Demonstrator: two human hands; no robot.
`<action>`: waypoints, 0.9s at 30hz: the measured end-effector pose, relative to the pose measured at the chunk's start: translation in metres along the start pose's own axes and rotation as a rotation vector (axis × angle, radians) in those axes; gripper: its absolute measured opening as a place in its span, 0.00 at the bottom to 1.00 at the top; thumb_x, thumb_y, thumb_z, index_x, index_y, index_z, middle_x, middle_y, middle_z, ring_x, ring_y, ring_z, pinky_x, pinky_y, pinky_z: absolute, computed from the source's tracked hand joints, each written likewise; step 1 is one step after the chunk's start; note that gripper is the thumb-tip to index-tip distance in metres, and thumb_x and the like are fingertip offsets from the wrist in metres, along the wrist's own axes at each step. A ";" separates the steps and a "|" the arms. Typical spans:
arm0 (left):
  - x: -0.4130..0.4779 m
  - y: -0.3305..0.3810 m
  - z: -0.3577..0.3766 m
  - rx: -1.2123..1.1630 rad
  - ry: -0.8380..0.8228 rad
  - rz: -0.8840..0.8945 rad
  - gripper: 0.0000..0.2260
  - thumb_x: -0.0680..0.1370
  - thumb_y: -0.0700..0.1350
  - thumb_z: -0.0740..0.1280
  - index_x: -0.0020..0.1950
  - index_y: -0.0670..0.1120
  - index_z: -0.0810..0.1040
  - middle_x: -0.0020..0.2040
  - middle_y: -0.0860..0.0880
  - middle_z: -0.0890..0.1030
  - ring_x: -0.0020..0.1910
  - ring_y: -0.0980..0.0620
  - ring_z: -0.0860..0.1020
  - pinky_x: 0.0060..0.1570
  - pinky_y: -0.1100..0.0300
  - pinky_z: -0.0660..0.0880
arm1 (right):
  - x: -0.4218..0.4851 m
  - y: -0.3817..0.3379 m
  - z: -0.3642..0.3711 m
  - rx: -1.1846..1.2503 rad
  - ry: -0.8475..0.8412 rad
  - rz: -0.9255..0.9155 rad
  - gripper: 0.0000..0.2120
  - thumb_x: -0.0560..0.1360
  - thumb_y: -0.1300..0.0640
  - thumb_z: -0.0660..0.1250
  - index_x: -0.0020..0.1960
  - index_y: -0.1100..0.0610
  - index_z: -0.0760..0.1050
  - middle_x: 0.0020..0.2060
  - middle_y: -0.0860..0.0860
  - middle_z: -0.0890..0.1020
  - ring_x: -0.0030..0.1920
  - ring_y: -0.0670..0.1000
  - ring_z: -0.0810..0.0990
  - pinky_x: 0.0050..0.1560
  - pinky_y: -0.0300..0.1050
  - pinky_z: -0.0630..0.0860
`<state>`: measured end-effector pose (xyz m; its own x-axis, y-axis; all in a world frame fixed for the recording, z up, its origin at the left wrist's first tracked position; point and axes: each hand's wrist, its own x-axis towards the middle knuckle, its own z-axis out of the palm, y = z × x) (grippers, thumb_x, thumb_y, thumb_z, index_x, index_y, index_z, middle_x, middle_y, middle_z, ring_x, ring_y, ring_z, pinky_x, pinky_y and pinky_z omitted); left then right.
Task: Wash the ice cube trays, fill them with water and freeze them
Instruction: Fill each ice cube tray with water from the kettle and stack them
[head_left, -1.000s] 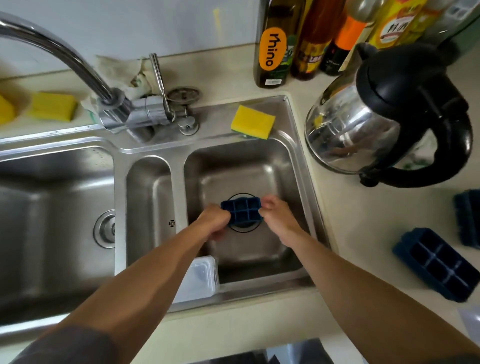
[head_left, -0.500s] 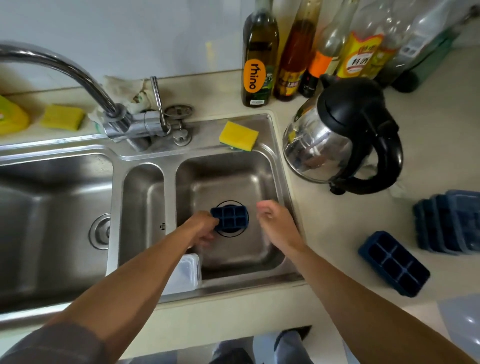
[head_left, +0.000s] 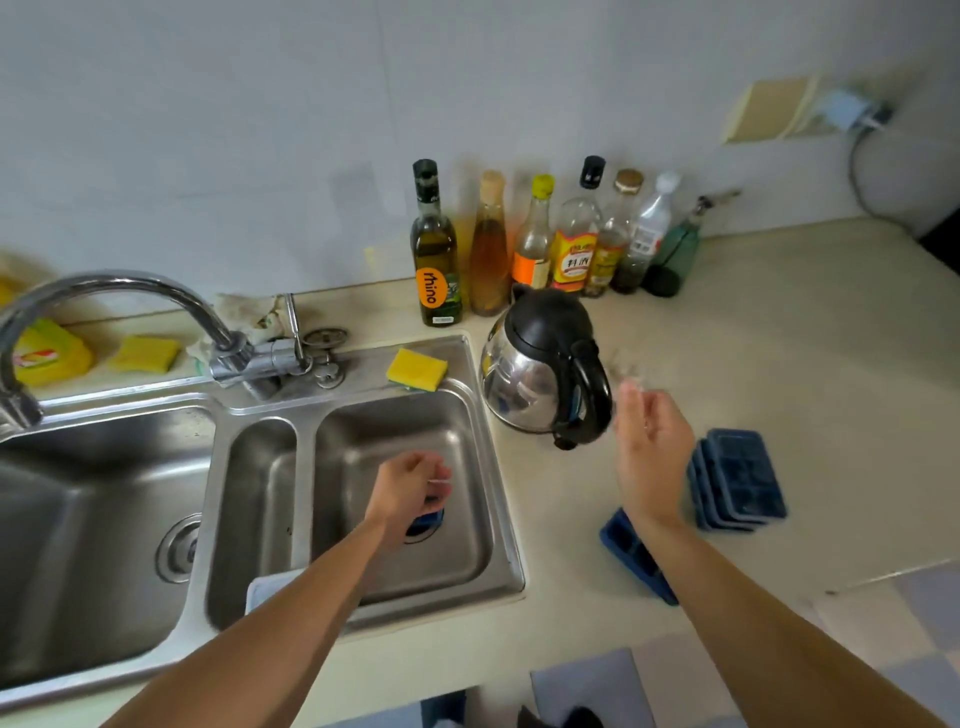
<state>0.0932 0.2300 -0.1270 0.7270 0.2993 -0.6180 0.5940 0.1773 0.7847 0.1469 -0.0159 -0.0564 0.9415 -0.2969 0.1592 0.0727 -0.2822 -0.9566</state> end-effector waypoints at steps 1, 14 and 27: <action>-0.004 0.002 0.005 0.008 0.001 0.023 0.09 0.84 0.41 0.62 0.47 0.44 0.79 0.41 0.45 0.83 0.36 0.49 0.81 0.37 0.57 0.78 | 0.010 -0.002 -0.003 -0.002 0.016 0.005 0.15 0.81 0.43 0.64 0.40 0.51 0.73 0.35 0.49 0.77 0.36 0.45 0.74 0.39 0.41 0.73; -0.030 0.001 0.002 0.118 -0.040 0.089 0.09 0.84 0.38 0.60 0.49 0.42 0.80 0.43 0.41 0.83 0.39 0.46 0.80 0.40 0.55 0.76 | 0.039 0.017 0.039 0.151 -0.270 0.277 0.31 0.77 0.32 0.60 0.35 0.59 0.77 0.26 0.53 0.78 0.27 0.50 0.76 0.32 0.40 0.76; 0.005 -0.011 -0.008 0.155 -0.152 0.031 0.09 0.84 0.39 0.61 0.49 0.43 0.80 0.39 0.46 0.84 0.34 0.50 0.80 0.41 0.54 0.78 | -0.022 0.005 0.040 0.159 -0.145 0.385 0.28 0.81 0.39 0.62 0.34 0.60 0.75 0.22 0.50 0.75 0.22 0.48 0.72 0.26 0.38 0.72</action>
<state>0.0874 0.2372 -0.1380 0.7822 0.1560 -0.6032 0.6079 0.0209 0.7937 0.1394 0.0260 -0.0744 0.9455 -0.2185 -0.2414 -0.2535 -0.0289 -0.9669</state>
